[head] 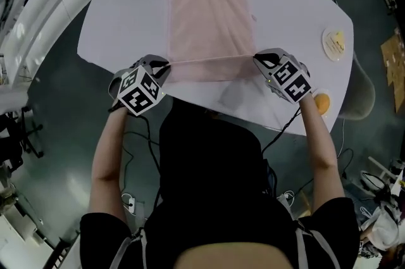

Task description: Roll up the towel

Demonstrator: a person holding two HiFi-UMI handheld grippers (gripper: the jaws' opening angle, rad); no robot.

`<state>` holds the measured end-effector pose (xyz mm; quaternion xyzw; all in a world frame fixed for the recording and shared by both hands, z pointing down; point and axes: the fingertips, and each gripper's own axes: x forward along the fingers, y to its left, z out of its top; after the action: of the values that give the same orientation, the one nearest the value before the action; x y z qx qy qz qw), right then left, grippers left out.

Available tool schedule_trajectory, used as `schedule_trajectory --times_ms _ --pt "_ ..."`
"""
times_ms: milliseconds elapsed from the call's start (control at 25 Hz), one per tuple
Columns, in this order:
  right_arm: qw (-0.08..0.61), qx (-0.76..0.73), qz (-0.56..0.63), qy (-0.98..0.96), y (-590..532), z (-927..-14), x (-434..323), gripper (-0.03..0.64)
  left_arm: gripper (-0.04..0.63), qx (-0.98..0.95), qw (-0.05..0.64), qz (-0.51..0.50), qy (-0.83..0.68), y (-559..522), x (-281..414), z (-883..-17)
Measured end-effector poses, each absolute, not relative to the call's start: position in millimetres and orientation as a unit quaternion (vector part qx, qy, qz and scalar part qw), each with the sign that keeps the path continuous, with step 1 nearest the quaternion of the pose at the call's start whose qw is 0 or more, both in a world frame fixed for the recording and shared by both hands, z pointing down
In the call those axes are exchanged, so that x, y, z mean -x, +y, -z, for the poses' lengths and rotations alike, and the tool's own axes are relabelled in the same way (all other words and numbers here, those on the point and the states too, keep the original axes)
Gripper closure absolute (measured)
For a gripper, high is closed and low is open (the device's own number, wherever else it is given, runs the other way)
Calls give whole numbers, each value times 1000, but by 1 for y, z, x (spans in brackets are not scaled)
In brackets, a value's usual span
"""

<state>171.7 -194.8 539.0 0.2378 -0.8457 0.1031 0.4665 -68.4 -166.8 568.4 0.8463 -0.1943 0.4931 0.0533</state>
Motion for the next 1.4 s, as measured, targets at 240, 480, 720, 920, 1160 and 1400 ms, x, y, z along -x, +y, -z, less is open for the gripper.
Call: schedule_trajectory --times_ms 240,480,720,920,1160,1400 --pt "496 -239 -101 -829 -228 -567 -176 601 566 -842 47 -509 -173 -207 67 -581" --pt "516 -239 -126 -813 -242 -597 -185 601 568 -828 41 -538 -151 -227 62 -604" --pt "512 -260 -148 -805 -250 -603 -198 520 566 -833 52 -527 -161 -232 61 -615" --pt "486 -312 -148 -803 -258 -576 -220 466 491 -848 86 -479 -212 -238 82 -587" --pt "494 -314 -116 -803 -233 -549 -234 466 476 -849 56 -475 -225 -221 99 -563" --pt "490 -265 -87 -826 -195 -552 -205 466 476 -843 19 -483 -235 -224 75 -556"
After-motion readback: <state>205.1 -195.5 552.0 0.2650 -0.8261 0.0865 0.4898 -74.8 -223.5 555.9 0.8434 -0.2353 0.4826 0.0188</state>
